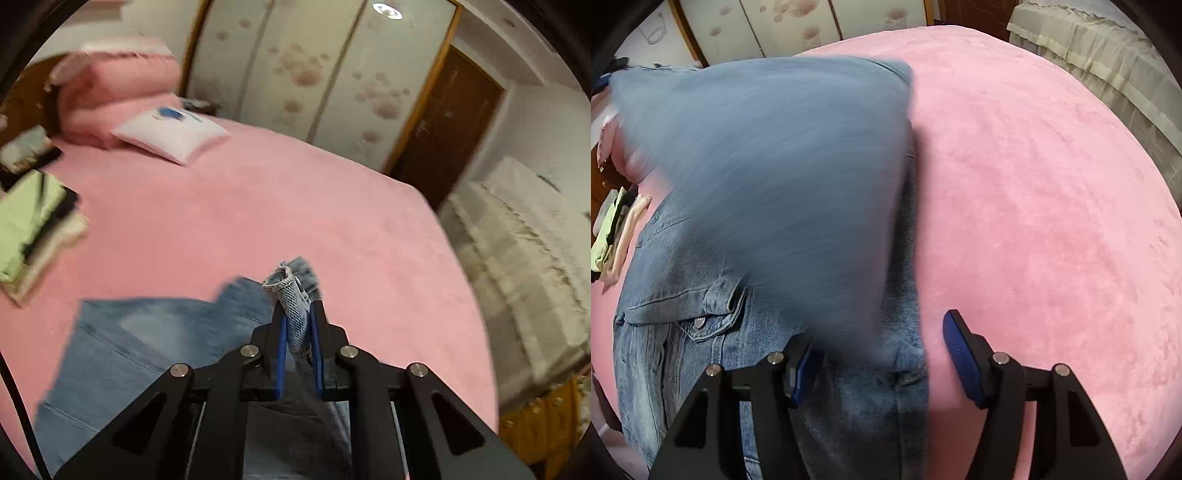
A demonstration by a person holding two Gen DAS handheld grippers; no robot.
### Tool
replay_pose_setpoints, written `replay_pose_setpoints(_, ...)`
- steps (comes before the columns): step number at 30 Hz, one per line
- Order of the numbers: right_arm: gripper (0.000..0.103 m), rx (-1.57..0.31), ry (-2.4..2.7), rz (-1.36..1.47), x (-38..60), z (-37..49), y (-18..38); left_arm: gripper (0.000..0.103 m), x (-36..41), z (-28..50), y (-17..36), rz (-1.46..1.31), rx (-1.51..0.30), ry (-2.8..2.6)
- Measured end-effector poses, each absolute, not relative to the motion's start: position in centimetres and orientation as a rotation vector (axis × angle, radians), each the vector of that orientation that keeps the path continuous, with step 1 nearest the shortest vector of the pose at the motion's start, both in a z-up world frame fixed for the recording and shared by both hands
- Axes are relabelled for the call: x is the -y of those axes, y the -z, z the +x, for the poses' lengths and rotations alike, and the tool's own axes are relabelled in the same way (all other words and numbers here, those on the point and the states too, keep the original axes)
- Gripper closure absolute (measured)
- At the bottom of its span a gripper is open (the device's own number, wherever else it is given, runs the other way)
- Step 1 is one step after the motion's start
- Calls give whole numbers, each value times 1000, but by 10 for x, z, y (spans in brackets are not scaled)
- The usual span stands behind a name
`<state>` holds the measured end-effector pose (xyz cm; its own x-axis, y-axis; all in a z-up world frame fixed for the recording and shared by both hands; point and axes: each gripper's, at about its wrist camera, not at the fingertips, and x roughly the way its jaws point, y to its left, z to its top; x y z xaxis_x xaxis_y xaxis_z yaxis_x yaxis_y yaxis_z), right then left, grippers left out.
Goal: Fold large clothes
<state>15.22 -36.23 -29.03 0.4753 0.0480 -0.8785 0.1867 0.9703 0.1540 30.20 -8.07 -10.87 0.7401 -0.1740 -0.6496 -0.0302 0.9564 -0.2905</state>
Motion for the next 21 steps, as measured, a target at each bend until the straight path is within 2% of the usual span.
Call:
replay_pose_setpoints(4,40,-1066,86,217,355,154,291,93,48,299,132,-226,-806,-65)
replay_pose_setpoints(12,40,-988,108,124,343,147,274,93,-11,266,277,-224,-1202,-338)
replay_pose_setpoints(16,41,-968,84,98,340,138,264,92,-27,248,318,-289,-1285,-371)
replay_pose_setpoints(19,62,-982,22,88,341,130,260,92,-23,250,323,-252,-1286,-378)
replay_pose_setpoints(20,74,-994,7,89,342,129,261,91,-21,253,324,-233,-1293,-384)
replay_pose_setpoints(21,81,-999,14,79,342,125,261,91,-19,257,324,-211,-1300,-391)
